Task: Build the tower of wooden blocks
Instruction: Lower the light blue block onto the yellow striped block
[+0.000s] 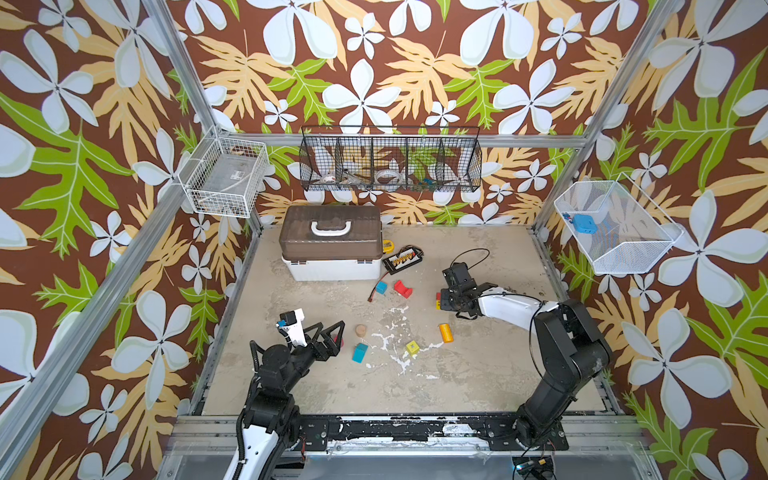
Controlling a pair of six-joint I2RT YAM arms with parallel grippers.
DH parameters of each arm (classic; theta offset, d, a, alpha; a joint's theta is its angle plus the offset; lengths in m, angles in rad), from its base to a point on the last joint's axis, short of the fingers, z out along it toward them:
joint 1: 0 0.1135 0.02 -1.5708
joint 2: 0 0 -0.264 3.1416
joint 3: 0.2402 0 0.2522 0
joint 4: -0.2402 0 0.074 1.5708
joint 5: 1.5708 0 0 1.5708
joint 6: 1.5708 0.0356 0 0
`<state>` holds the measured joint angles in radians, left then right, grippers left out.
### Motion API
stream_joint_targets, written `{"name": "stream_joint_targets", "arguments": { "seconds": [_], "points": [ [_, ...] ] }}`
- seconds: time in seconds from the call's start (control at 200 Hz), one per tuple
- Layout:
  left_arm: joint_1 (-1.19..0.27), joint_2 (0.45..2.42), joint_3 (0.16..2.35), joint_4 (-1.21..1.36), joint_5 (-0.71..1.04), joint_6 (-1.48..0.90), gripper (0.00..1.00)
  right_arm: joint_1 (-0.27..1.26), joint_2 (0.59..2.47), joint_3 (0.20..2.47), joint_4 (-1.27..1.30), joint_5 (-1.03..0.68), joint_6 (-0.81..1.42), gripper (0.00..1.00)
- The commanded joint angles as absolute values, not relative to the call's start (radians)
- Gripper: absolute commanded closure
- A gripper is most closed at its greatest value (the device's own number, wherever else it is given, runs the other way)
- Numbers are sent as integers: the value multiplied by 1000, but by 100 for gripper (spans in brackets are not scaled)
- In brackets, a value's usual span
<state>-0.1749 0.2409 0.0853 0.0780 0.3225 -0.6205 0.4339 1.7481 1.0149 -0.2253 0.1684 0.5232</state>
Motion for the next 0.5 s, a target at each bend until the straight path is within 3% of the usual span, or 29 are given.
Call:
{"name": "stream_joint_targets", "arguments": {
  "seconds": [0.0, 0.495],
  "points": [
    [-176, 239, 95, 87, 320, -611, 0, 435, 1756, 1020, -224, 167, 532, 74],
    [-176, 240, 95, 87, 319, -612, 0, 435, 1736, 1012, -226, 149, 541, 61]
  ]
}}
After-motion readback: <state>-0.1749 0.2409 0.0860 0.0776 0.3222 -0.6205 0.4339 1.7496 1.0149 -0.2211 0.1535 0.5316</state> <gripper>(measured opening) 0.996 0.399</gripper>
